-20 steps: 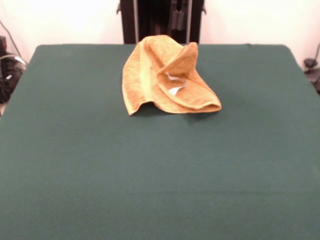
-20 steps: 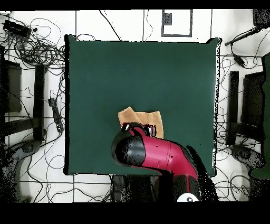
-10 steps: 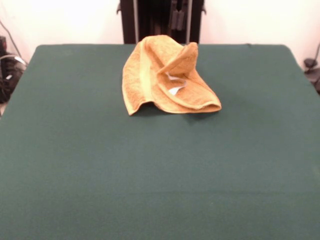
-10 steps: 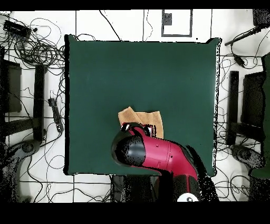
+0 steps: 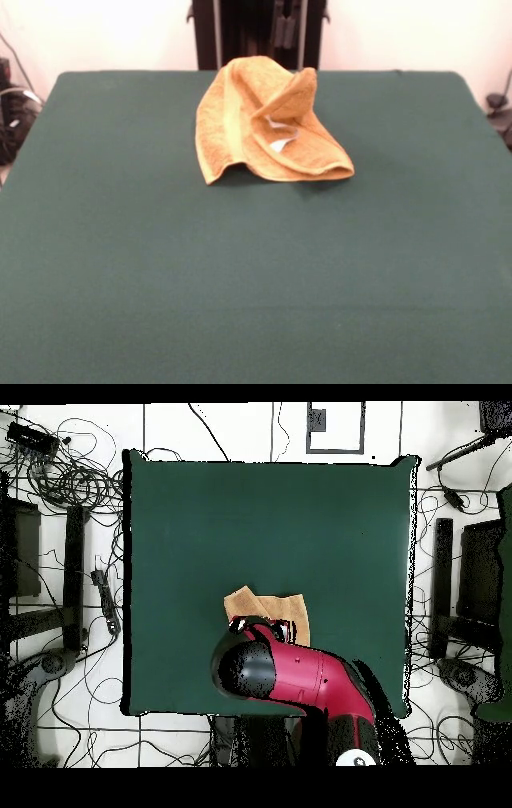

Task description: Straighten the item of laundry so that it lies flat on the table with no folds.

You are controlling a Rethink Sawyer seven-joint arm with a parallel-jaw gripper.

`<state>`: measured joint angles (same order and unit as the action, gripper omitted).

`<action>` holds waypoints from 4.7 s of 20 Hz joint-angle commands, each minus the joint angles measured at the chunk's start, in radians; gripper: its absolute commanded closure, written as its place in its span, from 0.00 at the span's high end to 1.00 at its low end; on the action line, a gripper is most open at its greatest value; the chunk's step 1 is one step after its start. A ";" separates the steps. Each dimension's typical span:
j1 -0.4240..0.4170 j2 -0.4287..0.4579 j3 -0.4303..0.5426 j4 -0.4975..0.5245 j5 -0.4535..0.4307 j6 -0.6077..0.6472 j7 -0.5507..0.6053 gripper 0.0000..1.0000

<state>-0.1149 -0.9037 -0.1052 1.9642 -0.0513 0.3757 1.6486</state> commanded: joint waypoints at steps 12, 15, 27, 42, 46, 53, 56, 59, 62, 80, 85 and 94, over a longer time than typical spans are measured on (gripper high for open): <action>0.016 0.045 0.085 0.030 -0.030 0.020 0.089 0.00; 0.015 0.046 0.085 0.032 -0.024 0.020 0.095 0.00; 0.023 0.050 0.075 0.023 -0.010 0.100 0.097 1.00; 0.017 0.044 0.079 0.029 -0.009 0.075 0.098 1.00; 0.019 0.043 0.073 0.033 -0.005 0.073 0.109 1.00; 0.026 0.046 0.065 0.029 -0.003 0.081 0.117 1.00; 0.021 0.051 0.074 0.029 -0.007 0.080 0.106 1.00; 0.005 0.083 0.097 0.042 -0.008 0.043 0.098 1.00; -0.032 0.167 0.145 0.066 -0.011 -0.102 0.111 1.00; -0.062 0.258 0.176 0.052 -0.027 -0.218 0.122 1.00; -0.064 0.258 0.177 0.056 -0.022 -0.220 0.129 1.00; -0.059 0.240 0.172 0.056 -0.025 -0.209 0.123 1.00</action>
<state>-0.1799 -0.6613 -0.0591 1.9658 -0.0502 0.1909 1.6486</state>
